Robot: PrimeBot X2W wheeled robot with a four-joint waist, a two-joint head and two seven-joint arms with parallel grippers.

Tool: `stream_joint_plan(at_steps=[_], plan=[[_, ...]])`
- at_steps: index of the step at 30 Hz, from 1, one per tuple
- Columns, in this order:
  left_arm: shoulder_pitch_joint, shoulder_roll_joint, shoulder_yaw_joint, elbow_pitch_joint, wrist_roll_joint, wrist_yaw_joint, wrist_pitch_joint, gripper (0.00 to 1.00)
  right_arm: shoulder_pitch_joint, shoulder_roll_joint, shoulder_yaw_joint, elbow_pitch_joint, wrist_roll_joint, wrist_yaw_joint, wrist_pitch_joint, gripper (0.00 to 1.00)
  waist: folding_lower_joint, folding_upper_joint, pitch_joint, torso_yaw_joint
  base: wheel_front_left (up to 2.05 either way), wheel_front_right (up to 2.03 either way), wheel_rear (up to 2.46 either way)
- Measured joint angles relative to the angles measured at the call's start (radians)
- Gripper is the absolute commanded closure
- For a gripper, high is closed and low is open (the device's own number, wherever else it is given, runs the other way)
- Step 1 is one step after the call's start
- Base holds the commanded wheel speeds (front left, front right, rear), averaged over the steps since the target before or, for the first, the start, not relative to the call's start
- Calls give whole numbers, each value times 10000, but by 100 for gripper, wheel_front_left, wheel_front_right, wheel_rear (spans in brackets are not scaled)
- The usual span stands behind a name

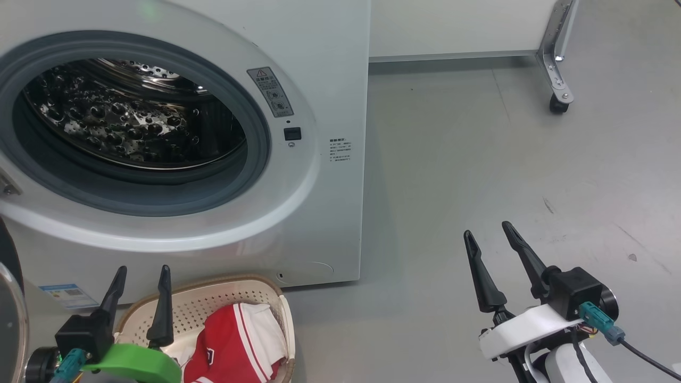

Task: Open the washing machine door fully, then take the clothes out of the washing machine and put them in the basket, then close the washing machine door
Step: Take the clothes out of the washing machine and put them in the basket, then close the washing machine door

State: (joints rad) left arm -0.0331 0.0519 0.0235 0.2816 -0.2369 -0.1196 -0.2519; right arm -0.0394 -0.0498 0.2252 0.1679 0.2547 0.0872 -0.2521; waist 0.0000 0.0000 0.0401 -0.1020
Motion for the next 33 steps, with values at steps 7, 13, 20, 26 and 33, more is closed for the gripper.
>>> stream_joint_plan(at_steps=[7, 13, 20, 26, 33], plan=[[70, -13, -44, -184, 0, 0, 0, 0, 6, 2, -10, -4, -2, 2, 0, 0, 0, 0, 34, -12, 0, 0, 0], [96, -17, -58, -316, -69, 0, 0, 0, 8, 2, -35, -12, -4, 31, 0, 0, 0, 0, 78, -8, 0, 0, 0], [174, -21, -84, -359, -180, 0, 0, 0, 9, 4, -38, -19, -12, 33, 0, 0, 0, 0, 128, 2, 0, 0, 0], [181, -25, -146, -397, -198, 0, 0, 0, 9, 4, -40, -23, -13, 40, 0, 0, 0, 0, 125, 0, 0, 0, 0], [194, -33, -230, -420, -244, -2, 0, 0, 9, 6, -46, -21, -13, 42, 0, 0, 0, 0, 83, -15, 0, 0, 0]])
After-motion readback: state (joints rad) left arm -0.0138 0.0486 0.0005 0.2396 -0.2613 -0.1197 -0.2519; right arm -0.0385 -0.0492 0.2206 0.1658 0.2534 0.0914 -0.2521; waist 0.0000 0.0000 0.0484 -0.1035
